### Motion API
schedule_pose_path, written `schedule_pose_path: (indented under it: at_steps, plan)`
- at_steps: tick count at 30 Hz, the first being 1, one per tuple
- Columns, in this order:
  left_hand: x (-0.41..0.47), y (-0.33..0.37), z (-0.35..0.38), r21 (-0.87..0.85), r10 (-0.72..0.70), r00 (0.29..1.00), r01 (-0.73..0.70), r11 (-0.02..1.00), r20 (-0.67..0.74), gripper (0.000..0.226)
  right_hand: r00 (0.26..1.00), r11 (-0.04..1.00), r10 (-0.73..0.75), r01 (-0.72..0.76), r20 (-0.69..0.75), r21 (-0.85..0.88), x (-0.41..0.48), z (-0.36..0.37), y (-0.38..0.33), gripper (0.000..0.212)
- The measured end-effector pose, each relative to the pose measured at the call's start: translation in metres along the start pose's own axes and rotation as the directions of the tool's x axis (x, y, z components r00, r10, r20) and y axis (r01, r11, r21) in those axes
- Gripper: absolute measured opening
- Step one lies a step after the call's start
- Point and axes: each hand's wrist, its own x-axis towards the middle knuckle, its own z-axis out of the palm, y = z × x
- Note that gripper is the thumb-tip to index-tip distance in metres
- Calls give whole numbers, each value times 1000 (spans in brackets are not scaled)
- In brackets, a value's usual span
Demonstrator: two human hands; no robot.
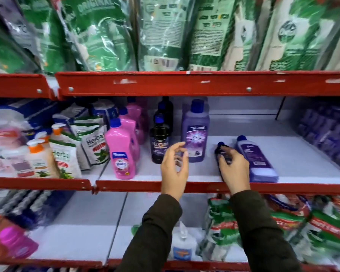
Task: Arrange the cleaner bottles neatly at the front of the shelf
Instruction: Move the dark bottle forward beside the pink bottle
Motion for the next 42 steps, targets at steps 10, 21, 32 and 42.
schedule_pose_path:
  at_steps: [10, 21, 32, 42]
  plan:
    - [21, -16, 141, 417, -639, 694, 500, 759, 332, 34, 912, 912, 292, -175, 287, -370, 55, -24, 29, 36]
    - [9, -10, 131, -8, -579, 765, 605, 796, 282, 34, 938, 935, 316, -333, 142, 121, 52, -38, 47, 44]
    - [12, 9, 33, -101, -292, 920, 327, 940, 263, 46, 890, 755, 53, -333, 453, 566, 23, -27, -15, 41]
    - [20, -25, -71, -69, -306, 947, 313, 947, 100, 47, 884, 831, -101, -177, 457, 527, -17, 77, -61, 42]
